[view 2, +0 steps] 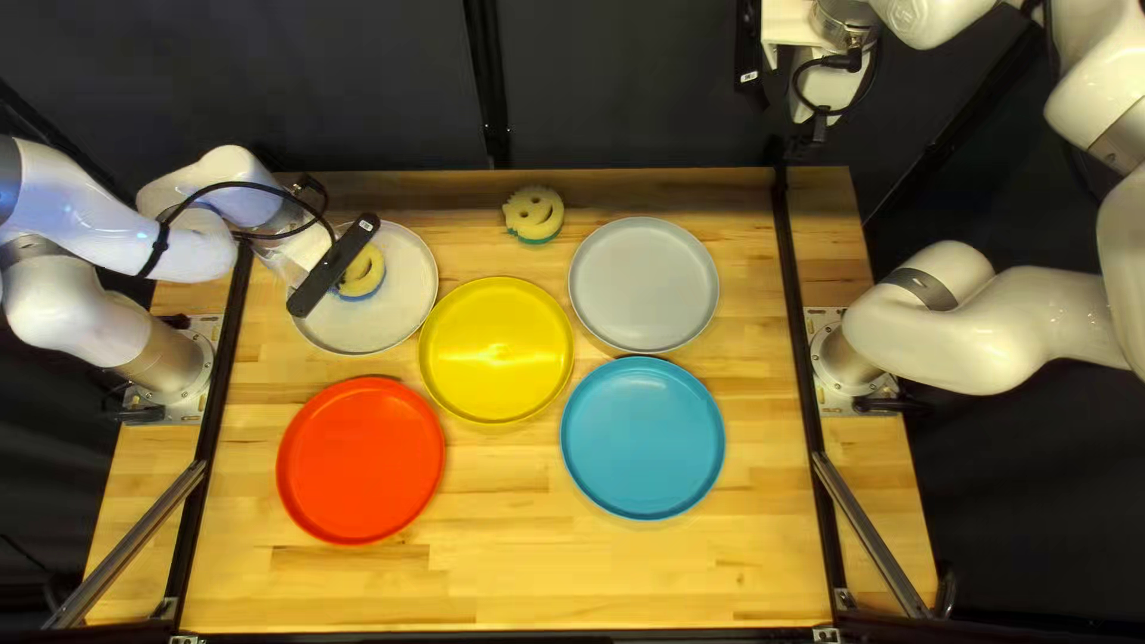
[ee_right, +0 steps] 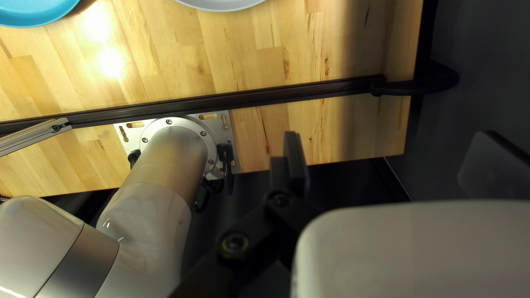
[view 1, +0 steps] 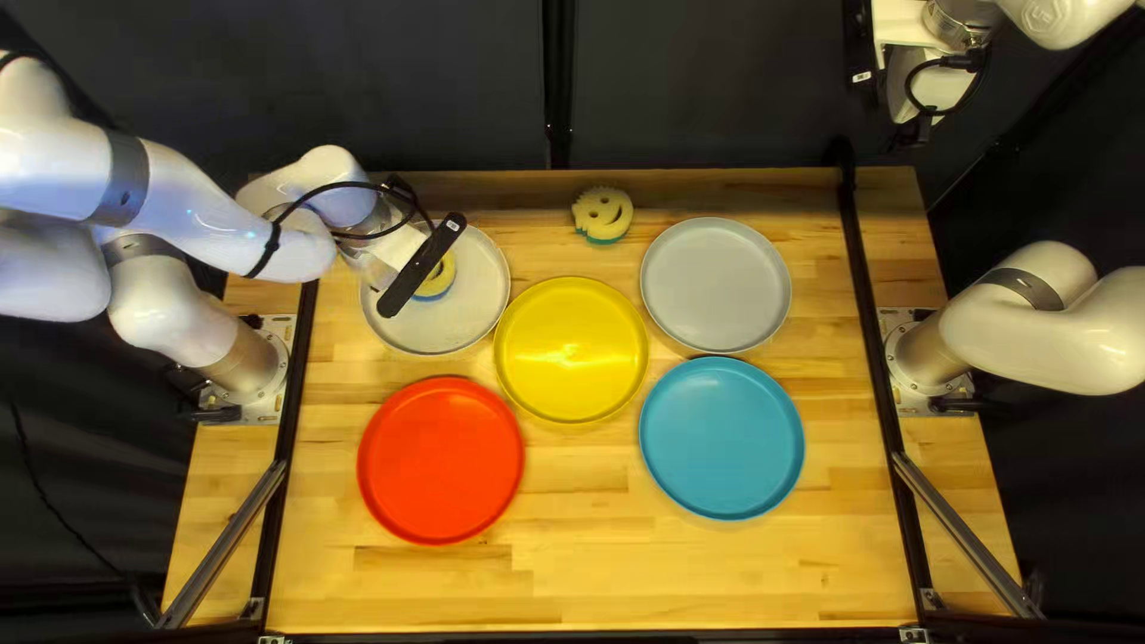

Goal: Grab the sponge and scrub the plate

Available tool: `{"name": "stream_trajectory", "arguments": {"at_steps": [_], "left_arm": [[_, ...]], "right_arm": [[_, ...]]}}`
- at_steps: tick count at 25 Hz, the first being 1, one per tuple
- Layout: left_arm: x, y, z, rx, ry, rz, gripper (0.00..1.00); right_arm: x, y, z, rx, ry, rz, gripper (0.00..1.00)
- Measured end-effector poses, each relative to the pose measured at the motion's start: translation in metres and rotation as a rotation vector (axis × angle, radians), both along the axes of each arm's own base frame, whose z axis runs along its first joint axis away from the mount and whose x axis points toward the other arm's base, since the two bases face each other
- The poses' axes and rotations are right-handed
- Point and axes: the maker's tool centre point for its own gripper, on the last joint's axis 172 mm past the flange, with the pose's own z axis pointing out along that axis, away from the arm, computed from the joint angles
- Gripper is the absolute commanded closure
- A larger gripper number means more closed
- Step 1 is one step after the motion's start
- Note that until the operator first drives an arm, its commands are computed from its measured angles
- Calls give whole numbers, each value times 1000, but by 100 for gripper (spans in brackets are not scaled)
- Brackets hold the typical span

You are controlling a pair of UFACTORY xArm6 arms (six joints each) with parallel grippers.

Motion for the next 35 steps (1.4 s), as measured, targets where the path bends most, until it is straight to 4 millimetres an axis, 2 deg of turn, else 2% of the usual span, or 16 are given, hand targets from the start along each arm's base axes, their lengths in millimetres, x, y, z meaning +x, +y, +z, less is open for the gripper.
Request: {"name": "stream_trajectory", "arguments": {"at_steps": [3, 6, 14, 18, 21, 26, 35], "left_arm": [[-3, 0, -2, -9, 3, 8, 100], [3, 4, -3, -15, 4, 8, 100], [44, 25, -2, -23, -23, -3, 100], [62, 26, -2, -22, -35, -20, 100], [68, 23, -4, -21, -41, -31, 100], [52, 14, -2, -16, -40, -35, 100], [-3, 2, 2, -14, -22, 9, 100]], "right_arm": [[0, 0, 0, 0, 0, 0, 0], [0, 0, 0, 0, 0, 0, 0], [0, 0, 0, 0, 0, 0, 0], [0, 0, 0, 0, 0, 0, 0], [0, 0, 0, 0, 0, 0, 0], [0, 0, 0, 0, 0, 0, 0], [0, 0, 0, 0, 0, 0, 0]]}}
